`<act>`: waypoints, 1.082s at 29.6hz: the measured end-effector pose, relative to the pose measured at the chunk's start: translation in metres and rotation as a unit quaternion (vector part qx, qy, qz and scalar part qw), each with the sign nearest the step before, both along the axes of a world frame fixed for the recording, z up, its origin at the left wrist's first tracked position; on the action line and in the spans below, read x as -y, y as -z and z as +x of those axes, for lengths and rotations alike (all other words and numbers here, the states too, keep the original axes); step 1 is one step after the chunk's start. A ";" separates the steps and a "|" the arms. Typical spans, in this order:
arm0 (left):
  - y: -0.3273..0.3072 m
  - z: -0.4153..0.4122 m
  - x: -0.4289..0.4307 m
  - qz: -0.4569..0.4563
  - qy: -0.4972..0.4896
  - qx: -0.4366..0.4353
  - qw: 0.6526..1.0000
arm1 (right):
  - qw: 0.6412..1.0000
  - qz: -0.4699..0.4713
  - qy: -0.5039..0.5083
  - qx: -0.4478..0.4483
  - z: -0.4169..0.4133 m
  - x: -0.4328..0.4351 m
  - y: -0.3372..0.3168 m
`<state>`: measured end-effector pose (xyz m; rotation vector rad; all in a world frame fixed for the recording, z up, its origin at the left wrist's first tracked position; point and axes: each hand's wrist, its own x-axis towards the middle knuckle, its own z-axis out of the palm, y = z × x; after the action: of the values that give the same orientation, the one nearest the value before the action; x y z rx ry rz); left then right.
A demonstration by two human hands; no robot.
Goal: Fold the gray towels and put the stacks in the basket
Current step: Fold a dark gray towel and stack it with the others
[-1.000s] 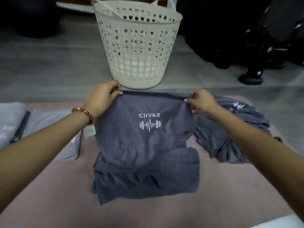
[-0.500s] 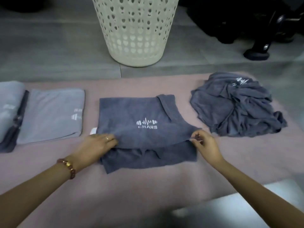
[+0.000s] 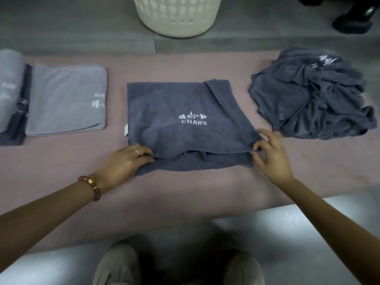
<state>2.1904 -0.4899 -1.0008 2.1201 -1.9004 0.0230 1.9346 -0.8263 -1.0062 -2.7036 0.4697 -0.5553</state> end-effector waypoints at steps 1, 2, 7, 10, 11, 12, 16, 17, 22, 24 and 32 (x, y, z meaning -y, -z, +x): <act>0.003 -0.004 -0.001 0.008 -0.006 -0.005 1.000 | 0.998 -0.036 -0.039 -0.028 -0.002 0.001 0.003; 0.007 -0.006 -0.001 0.010 -0.011 -0.006 1.000 | 0.995 -0.061 -0.063 -0.042 -0.003 0.000 0.004; 0.017 -0.005 -0.002 0.072 -0.020 0.046 0.996 | 0.984 -0.054 -0.100 -0.140 -0.005 -0.010 0.014; 0.017 -0.010 -0.003 0.053 -0.051 0.035 0.997 | 0.980 -0.013 -0.101 -0.168 -0.006 -0.010 0.013; 0.016 -0.011 -0.002 0.038 -0.059 0.029 0.997 | 0.982 -0.011 -0.097 -0.158 -0.005 -0.010 0.010; 0.013 -0.011 -0.002 0.024 -0.064 0.024 0.997 | 0.985 -0.008 -0.092 -0.148 -0.004 -0.010 0.006; 0.007 -0.004 -0.005 -0.003 -0.078 0.051 0.996 | 0.987 0.008 -0.072 -0.144 -0.002 0.000 -0.006; 0.007 -0.003 -0.006 -0.001 -0.082 0.062 0.995 | 0.987 0.006 -0.069 -0.147 -0.001 0.003 -0.007; 0.006 0.004 -0.016 -0.029 -0.134 0.055 0.989 | 0.991 0.078 -0.043 -0.099 0.005 0.016 -0.022; -0.007 0.017 -0.014 -0.069 -0.167 0.012 0.984 | 0.985 0.171 0.004 -0.035 0.009 0.020 -0.034; -0.091 0.078 0.027 -0.196 -0.230 -0.229 0.925 | 0.923 0.309 0.105 0.205 0.081 0.044 -0.092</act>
<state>2.2686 -0.5171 -0.9099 2.0133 -1.0146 0.0039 2.0152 -0.8705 -0.9141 -1.8872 0.6827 -0.8395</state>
